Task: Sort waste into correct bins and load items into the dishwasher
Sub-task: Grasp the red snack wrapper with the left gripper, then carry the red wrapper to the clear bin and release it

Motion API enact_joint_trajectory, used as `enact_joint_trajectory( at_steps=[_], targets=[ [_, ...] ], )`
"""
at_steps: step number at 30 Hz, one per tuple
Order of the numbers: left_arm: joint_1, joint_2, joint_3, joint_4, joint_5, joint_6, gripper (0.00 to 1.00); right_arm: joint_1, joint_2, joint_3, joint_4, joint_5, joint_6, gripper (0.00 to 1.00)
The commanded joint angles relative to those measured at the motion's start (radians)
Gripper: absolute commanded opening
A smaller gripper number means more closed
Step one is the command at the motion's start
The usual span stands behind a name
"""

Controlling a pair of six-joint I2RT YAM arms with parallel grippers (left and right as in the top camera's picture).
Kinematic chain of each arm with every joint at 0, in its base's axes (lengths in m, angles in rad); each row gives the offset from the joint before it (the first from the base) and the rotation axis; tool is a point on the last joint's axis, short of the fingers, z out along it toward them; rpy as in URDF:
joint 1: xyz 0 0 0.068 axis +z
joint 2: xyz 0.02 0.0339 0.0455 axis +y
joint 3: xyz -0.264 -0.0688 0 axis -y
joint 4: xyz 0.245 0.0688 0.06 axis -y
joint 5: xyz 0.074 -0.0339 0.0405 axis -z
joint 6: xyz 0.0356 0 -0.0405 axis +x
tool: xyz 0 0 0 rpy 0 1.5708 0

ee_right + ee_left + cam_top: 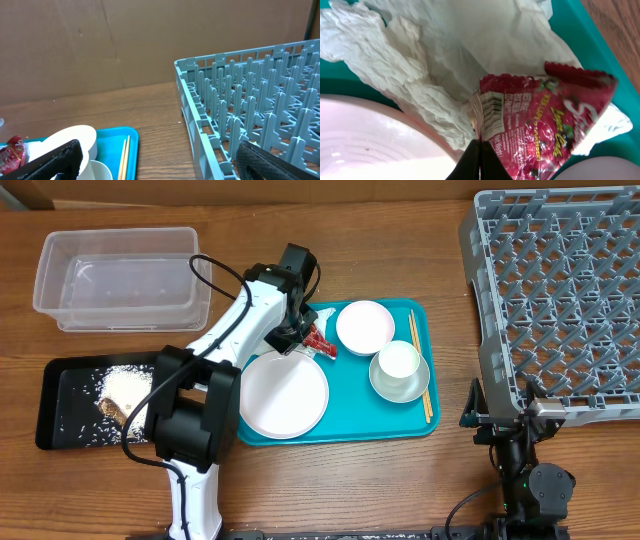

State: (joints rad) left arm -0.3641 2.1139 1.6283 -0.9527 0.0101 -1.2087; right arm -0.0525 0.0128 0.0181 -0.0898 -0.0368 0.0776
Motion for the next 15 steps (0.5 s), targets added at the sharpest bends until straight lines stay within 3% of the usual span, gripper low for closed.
enact_joint_trajectory(
  at_steps=[1,15],
  targets=[
    [0.020,0.008,0.005,-0.008,-0.017,0.021,0.04,-0.004,-0.010,-0.010,0.006,0.009,-0.003,1.00],
    [0.032,-0.082,0.186,-0.128,-0.033,0.129,0.04,-0.004,-0.010,-0.010,0.006,0.009,-0.003,1.00]
  ],
)
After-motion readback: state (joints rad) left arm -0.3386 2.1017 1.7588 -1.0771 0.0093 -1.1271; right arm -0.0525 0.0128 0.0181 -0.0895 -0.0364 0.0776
